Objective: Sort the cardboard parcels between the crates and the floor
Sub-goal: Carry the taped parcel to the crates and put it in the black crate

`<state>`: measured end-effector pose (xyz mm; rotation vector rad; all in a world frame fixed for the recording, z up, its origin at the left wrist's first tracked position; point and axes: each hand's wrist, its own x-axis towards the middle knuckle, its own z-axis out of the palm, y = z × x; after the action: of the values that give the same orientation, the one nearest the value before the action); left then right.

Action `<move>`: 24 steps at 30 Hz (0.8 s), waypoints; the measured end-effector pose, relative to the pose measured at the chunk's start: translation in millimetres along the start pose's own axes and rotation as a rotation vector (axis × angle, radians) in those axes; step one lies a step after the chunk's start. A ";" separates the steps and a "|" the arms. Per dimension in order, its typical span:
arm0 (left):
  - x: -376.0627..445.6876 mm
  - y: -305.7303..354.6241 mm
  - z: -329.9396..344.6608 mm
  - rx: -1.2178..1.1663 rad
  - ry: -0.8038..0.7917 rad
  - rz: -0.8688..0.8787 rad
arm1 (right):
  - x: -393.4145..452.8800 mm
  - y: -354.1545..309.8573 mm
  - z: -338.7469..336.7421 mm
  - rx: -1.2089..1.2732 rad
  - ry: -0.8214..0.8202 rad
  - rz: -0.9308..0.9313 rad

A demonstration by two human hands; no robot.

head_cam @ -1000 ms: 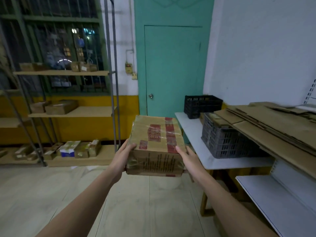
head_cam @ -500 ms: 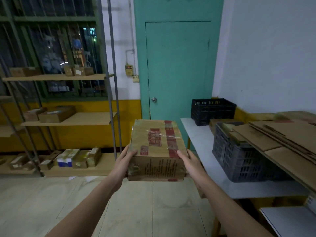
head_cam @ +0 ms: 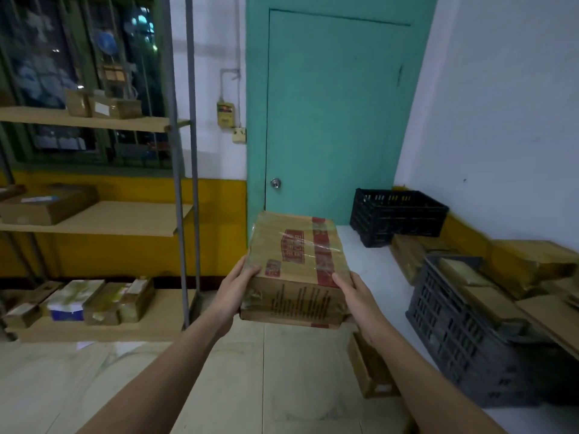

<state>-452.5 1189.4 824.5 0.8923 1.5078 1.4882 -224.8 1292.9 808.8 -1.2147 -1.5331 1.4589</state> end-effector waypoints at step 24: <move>449.5 -19.9 63.4 0.091 -0.088 -0.089 | 443.0 6.6 -27.0 0.146 0.080 0.198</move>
<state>-580.1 1622.7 774.7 0.9200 1.5398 1.3095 -343.4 1717.0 753.0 -1.3495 -1.2589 1.5982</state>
